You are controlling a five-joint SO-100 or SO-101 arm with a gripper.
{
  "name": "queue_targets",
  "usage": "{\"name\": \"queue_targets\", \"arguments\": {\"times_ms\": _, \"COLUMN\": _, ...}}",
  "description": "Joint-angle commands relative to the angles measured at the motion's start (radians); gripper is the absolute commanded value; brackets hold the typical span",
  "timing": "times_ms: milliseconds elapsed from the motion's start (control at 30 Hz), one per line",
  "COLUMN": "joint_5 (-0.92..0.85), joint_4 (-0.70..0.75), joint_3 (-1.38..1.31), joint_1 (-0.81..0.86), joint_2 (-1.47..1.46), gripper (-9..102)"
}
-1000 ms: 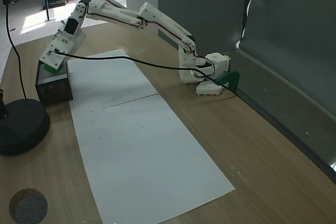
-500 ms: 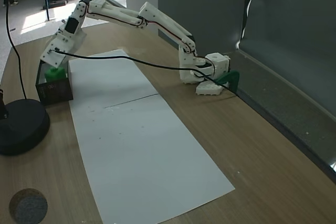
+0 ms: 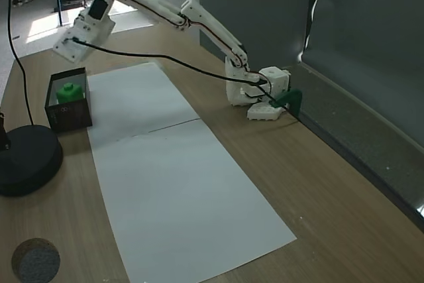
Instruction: Grab a green square and put it in the box.
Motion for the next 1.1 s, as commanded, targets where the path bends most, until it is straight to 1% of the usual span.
{"name": "queue_targets", "arguments": {"times_ms": 0, "joint_5": -0.006, "joint_4": 0.114, "joint_3": -0.144, "joint_1": -0.081, "joint_2": 0.239, "gripper": 0}}
{"name": "queue_targets", "arguments": {"times_ms": 67, "joint_5": -0.002, "joint_4": 0.115, "joint_3": -0.110, "joint_1": -0.114, "joint_2": 0.351, "gripper": -1}}
{"name": "queue_targets", "arguments": {"times_ms": 167, "joint_5": 0.002, "joint_4": 0.114, "joint_3": 0.052, "joint_1": -0.172, "joint_2": 0.566, "gripper": -1}}
{"name": "queue_targets", "arguments": {"times_ms": 367, "joint_5": -0.005, "joint_4": 0.103, "joint_3": 0.589, "joint_1": -0.336, "joint_2": 1.132, "gripper": 0}}
{"name": "queue_targets", "arguments": {"times_ms": 500, "joint_5": -0.026, "joint_4": 0.061, "joint_3": 0.968, "joint_1": -0.383, "joint_2": 1.542, "gripper": 0}}
{"name": "queue_targets", "arguments": {"times_ms": 633, "joint_5": -0.130, "joint_4": -0.038, "joint_3": 1.355, "joint_1": -0.377, "joint_2": 1.878, "gripper": 0}}
{"name": "queue_targets", "arguments": {"times_ms": 867, "joint_5": -0.189, "joint_4": -0.287, "joint_3": 2.019, "joint_1": -0.362, "joint_2": 2.321, "gripper": 0}}
{"name": "queue_targets", "arguments": {"times_ms": 967, "joint_5": -0.193, "joint_4": -0.374, "joint_3": 2.171, "joint_1": -0.299, "joint_2": 2.473, "gripper": 0}}
{"name": "queue_targets", "arguments": {"times_ms": 1067, "joint_5": -0.262, "joint_4": -0.431, "joint_3": 2.279, "joint_1": -0.265, "joint_2": 2.572, "gripper": 0}}
